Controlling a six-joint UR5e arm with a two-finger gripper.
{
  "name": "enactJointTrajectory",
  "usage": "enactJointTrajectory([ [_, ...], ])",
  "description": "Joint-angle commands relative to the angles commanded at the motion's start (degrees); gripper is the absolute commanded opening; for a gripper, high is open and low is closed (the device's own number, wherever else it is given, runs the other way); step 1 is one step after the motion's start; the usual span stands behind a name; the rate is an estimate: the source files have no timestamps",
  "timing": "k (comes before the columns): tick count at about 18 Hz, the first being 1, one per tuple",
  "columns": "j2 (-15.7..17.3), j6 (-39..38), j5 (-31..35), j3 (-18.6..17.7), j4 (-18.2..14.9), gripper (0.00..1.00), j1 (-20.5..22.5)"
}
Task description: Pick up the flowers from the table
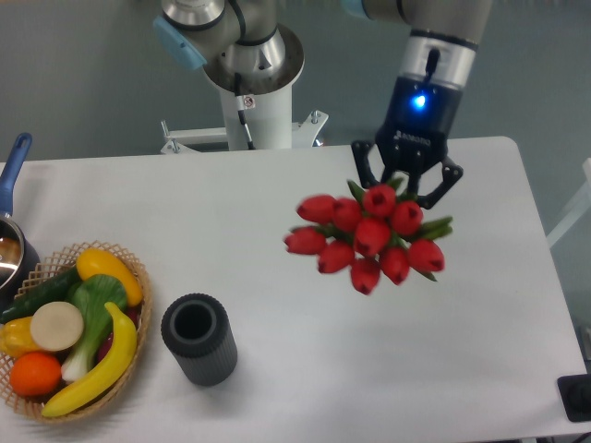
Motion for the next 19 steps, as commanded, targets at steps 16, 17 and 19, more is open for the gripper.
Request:
enactJointTrajectory([
  [16,-0.18,-1.23,-11.45,-0.79,0.00,0.28,0.09],
  [17,-0.18,-1.23,-11.71,-0.79,0.00,0.28,0.09],
  [19,-0.09,-1.23,-11.71,-0.97,0.00,0.28,0.09],
])
